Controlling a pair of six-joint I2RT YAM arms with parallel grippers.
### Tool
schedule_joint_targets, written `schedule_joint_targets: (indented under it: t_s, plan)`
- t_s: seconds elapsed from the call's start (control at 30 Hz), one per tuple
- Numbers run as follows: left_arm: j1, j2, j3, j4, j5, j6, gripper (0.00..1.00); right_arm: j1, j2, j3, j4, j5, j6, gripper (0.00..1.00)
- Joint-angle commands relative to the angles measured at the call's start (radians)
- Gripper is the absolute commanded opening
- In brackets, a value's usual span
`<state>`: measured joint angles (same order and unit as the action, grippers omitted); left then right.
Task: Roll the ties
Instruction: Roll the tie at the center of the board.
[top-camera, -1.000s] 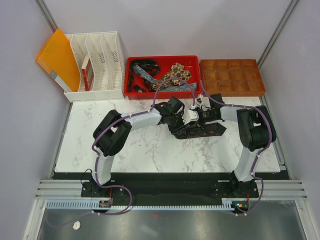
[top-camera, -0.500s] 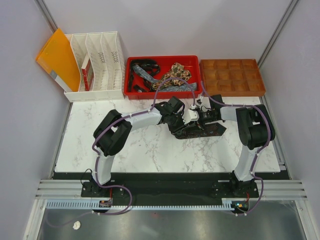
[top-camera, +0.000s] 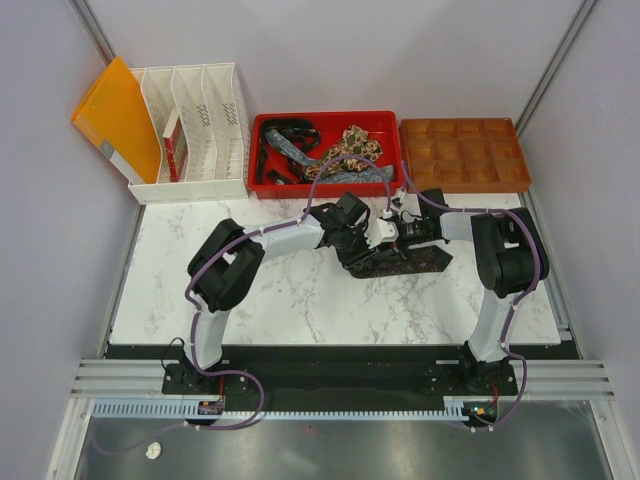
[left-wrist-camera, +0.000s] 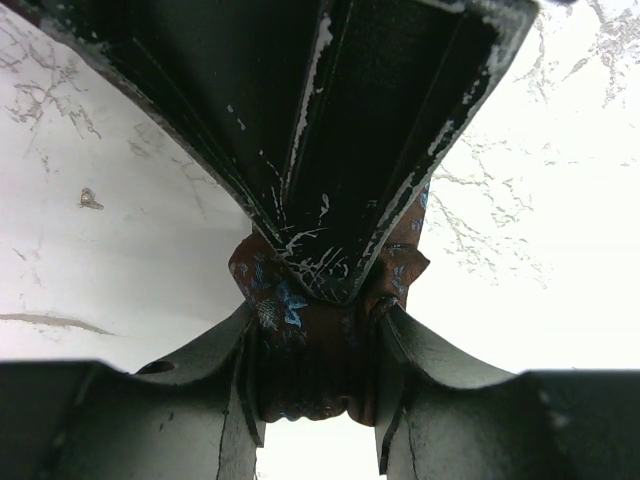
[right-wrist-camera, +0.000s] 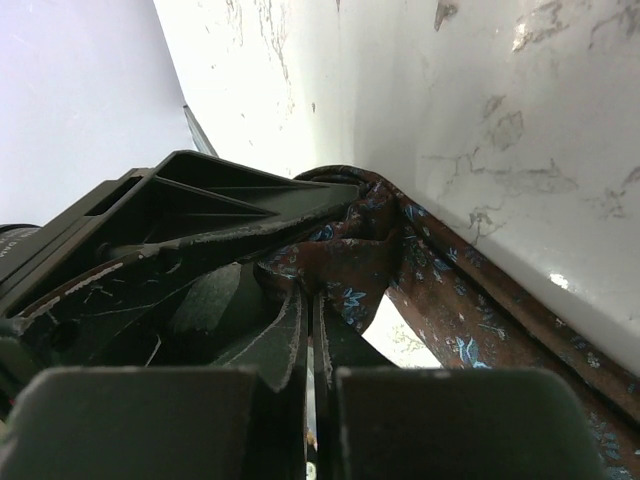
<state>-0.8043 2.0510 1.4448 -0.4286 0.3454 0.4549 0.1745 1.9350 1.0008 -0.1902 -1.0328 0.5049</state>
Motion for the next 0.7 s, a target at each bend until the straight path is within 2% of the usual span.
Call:
schedule_joint_targets:
  t_s: [0.0,0.23,0.33,0.67]
  plan:
    - [-0.003,0.051,-0.021,-0.078,-0.02,0.019,0.45,0.0,0.028,0.032,-0.116,0.066,-0.132,0.0]
    - [0.011,-0.026,-0.058,-0.004,0.037,-0.019,0.62,-0.015,0.048,0.05,-0.192,0.166,-0.218,0.0]
    - [0.017,-0.071,-0.086,0.05,0.059,-0.027,0.77,-0.023,0.053,0.05,-0.206,0.203,-0.235,0.0]
    - [0.027,-0.149,-0.159,0.166,0.107,-0.047,0.87,-0.036,0.058,0.061,-0.25,0.293,-0.284,0.0]
